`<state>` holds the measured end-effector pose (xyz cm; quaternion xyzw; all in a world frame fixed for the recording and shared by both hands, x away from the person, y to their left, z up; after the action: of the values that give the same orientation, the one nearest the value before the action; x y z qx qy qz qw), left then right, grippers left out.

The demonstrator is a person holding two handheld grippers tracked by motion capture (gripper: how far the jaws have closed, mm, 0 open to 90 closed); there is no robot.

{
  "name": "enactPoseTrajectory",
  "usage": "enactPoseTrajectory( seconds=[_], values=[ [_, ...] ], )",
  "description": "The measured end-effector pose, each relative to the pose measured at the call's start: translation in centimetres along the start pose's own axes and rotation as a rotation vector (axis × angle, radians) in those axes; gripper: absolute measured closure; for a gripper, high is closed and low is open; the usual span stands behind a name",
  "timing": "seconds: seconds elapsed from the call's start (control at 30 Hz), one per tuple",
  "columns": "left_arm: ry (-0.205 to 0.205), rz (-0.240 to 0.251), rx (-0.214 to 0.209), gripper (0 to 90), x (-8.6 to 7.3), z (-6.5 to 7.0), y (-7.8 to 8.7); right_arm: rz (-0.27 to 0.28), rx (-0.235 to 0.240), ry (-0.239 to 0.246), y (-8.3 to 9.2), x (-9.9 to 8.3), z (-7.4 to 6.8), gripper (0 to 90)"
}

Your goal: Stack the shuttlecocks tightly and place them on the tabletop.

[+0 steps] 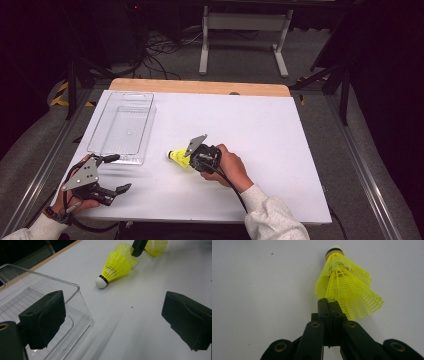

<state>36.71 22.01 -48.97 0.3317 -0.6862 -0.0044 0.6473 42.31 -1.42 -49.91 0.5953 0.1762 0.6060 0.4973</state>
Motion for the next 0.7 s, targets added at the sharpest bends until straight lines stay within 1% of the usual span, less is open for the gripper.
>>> enactPoseTrajectory(
  seconds=[0.1, 0.13, 0.17, 0.2, 0.23, 0.3, 0.33, 0.37, 0.4, 0.43, 0.47, 0.5, 0.53, 0.63, 0.7],
  values=[
    [0.001, 0.002, 0.0, 6.2, 0.0, 0.0, 0.0, 0.012, -0.006, -0.002, 0.1, 0.1, 0.1, 90.0],
    [0.0, 0.001, 0.0, 6.2, 0.0, 0.0, 0.0, 0.018, 0.003, -0.005, 0.0, 0.1, 0.0, 90.0],
    [0.0, 0.001, -0.002, 6.2, 0.0, 0.0, 0.0, 0.018, 0.003, -0.009, 0.0, 0.1, 0.0, 90.0],
    [0.002, 0.0, -0.002, 6.3, 0.0, 0.0, 0.0, 0.015, 0.001, -0.002, -0.2, 0.1, 0.0, 90.0],
    [0.001, -0.001, -0.002, 6.3, 0.0, 0.0, -0.1, 0.009, 0.01, -0.002, -0.3, 0.0, -0.1, 89.4],
    [0.001, -0.003, -0.003, 6.3, 0.0, 0.0, -0.1, 0.0, 0.001, -0.004, -0.5, -0.1, 0.0, 82.4],
    [0.0, -0.002, -0.003, 6.3, 0.0, 0.1, -0.1, -0.016, 0.002, 0.002, -0.5, -0.3, -0.1, 80.7],
    [0.0, -0.002, -0.003, 6.3, 0.0, 0.1, -0.1, -0.016, 0.002, 0.002, -0.5, -0.3, -0.1, 80.7],
    [0.0, -0.003, -0.003, 6.3, 0.0, 0.0, -0.1, -0.015, 0.001, 0.005, -0.5, -0.2, -0.1, 78.6],
    [0.0, -0.003, -0.003, 6.3, 0.0, 0.0, -0.1, -0.009, -0.002, 0.002, -0.4, -0.2, 0.0, 73.6],
    [-0.001, -0.003, -0.003, 6.3, 0.0, 0.0, -0.1, -0.004, 0.002, 0.002, -0.2, -0.2, 0.0, 72.3],
    [-0.001, -0.003, -0.004, 6.3, 0.0, 0.1, -0.1, -0.002, -0.009, 0.003, 0.1, -0.3, 0.1, 70.4],
    [-0.001, -0.003, -0.004, 6.3, 0.0, 0.1, -0.1, -0.002, -0.009, 0.003, 0.1, -0.3, 0.1, 70.4],
    [-0.001, -0.002, -0.004, 6.3, 0.0, 0.1, -0.1, 0.03, -0.016, -0.005, 0.9, -0.2, 0.4, 66.5],
    [0.0, -0.002, -0.002, 6.3, 0.0, 0.0, -0.1, 0.053, -0.029, -0.017, 1.6, -0.3, 0.7, 64.2]
  ],
)
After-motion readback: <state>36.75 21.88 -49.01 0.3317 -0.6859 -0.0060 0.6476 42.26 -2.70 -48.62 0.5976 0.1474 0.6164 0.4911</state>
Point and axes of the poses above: each handheld gripper's, and its own axes: y roughly backward along the jaws, x roughly out of its top, z roughly to its right, the point moved 9 cm from there along -y, roughly forward along the jaws, and after that the axes turned 4 degrees about -x, right-handed, at the moved point
